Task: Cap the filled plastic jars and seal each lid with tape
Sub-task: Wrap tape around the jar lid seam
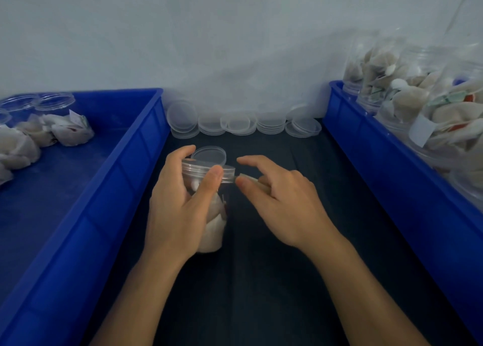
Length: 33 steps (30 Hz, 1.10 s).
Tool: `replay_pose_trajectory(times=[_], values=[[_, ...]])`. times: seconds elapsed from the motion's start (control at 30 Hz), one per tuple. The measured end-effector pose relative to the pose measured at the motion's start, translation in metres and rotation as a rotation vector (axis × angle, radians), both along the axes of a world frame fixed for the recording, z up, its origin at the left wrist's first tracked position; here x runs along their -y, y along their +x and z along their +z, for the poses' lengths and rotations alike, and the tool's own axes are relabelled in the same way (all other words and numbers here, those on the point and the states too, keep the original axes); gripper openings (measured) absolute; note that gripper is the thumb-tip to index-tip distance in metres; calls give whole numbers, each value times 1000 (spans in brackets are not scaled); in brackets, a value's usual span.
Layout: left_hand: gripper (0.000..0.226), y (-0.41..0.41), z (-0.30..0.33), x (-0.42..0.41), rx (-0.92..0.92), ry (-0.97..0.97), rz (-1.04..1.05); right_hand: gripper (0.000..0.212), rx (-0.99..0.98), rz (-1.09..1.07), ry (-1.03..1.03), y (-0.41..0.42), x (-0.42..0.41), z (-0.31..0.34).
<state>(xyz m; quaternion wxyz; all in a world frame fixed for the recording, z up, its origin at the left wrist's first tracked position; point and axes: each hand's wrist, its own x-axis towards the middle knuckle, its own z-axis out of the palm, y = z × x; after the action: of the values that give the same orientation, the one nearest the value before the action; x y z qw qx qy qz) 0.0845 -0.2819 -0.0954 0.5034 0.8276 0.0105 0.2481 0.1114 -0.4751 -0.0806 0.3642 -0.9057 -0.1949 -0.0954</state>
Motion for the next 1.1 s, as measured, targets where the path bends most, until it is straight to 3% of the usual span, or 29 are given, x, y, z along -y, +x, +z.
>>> replay_pose_trajectory(times=[0.3,0.5,0.57,0.73,0.93,1.1], values=[[56,-1,-1,-4,48,-75,-191,40,-86,60,62,5,3,-6],[66,0,-1,-9,-1,-166,-286,41,-170,105,84,7,6,-7],[74,0,-2,-8,-16,-104,-240,42,-165,93,106,7,5,-8],[81,-4,-1,3,24,148,123,45,-144,53,113,4,-2,-10],[79,-5,-1,16,-53,246,95,38,-159,73,127,2,2,-3],[74,-1,-2,7,-61,135,71,39,-88,10,44,4,10,0]])
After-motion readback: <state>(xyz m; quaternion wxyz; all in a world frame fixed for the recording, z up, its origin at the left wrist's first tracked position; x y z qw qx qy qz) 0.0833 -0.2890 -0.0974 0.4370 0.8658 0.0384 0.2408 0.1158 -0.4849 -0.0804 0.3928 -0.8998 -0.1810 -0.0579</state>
